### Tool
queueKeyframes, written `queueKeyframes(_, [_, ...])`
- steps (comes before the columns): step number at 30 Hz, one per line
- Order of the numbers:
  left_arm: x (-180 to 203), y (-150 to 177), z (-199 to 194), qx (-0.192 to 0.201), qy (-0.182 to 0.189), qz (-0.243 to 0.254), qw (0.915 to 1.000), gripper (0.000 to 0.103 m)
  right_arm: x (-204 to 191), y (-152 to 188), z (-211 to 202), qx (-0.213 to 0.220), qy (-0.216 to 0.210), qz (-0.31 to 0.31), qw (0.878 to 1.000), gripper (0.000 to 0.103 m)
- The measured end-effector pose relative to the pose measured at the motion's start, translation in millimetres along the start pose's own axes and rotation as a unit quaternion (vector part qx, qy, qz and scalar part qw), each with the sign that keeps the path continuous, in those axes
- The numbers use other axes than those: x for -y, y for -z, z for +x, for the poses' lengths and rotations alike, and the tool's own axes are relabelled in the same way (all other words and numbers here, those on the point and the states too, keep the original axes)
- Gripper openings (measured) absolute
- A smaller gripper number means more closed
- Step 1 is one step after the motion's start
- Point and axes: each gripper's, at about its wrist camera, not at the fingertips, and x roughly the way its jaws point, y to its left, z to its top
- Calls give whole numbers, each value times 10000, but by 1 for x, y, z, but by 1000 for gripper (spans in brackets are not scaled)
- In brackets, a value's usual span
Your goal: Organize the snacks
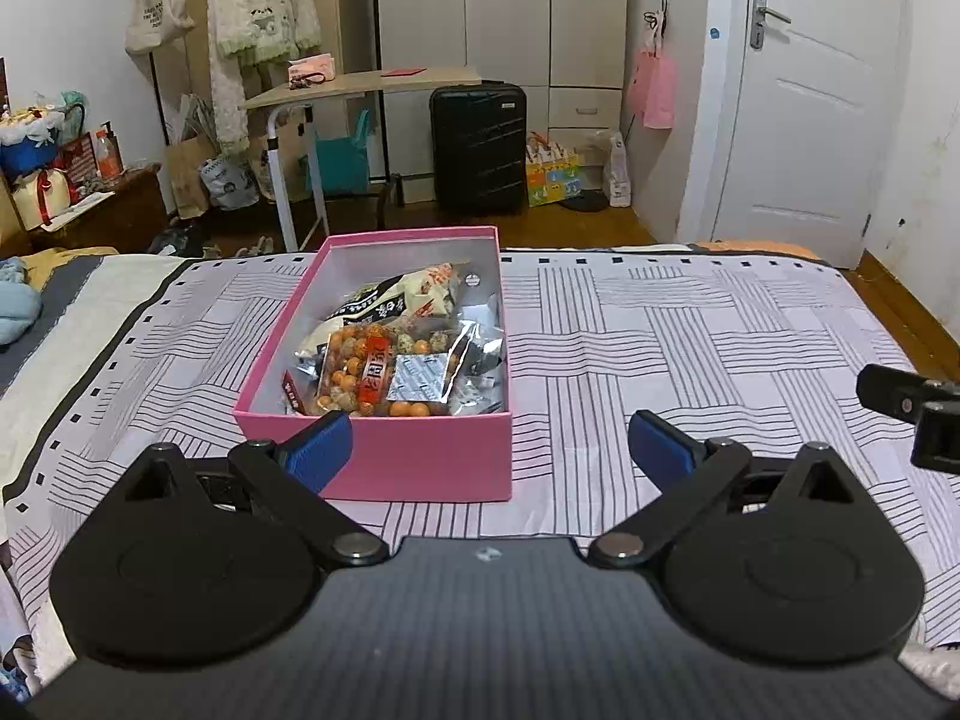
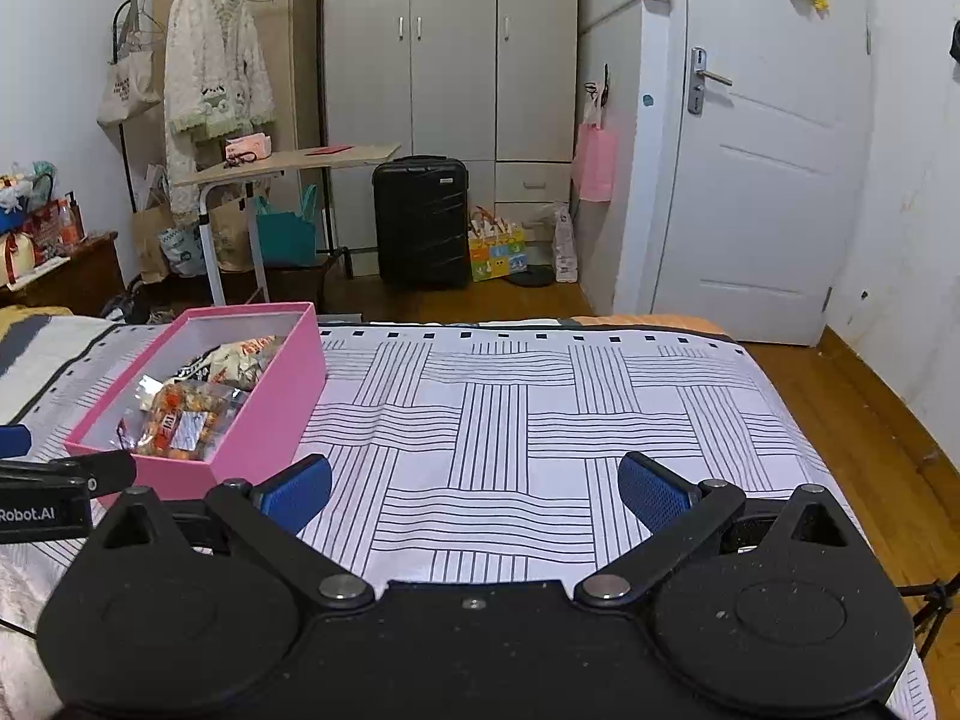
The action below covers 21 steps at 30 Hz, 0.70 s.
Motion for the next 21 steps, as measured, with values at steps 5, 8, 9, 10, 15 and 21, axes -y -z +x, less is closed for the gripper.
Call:
queueKeyframes(5, [-1, 3, 3, -8, -25, -19, 10000, 100, -1, 1, 0, 13, 67, -23, 10000, 103])
queueKeyframes(8, [-1, 4, 4, 17, -64, 19, 10000, 100, 0, 2, 1, 16, 120, -60, 9999, 103])
queueKeyframes(9, [0, 4, 3, 22, -75, 35, 10000, 100, -1, 3, 1, 12, 120, -61, 9999, 103])
queueKeyframes(10, [0, 4, 3, 35, -77, 47, 10000, 100, -1, 2, 1, 8, 113, -63, 9999, 103])
queueKeyframes(15, [2, 5, 4, 0, -45, 86, 10000, 100, -3, 5, 1, -14, 123, -94, 9999, 103])
queueKeyframes(21, [3, 7, 6, -15, -83, 146, 9999, 100, -4, 3, 3, -51, 166, -86, 9998, 103])
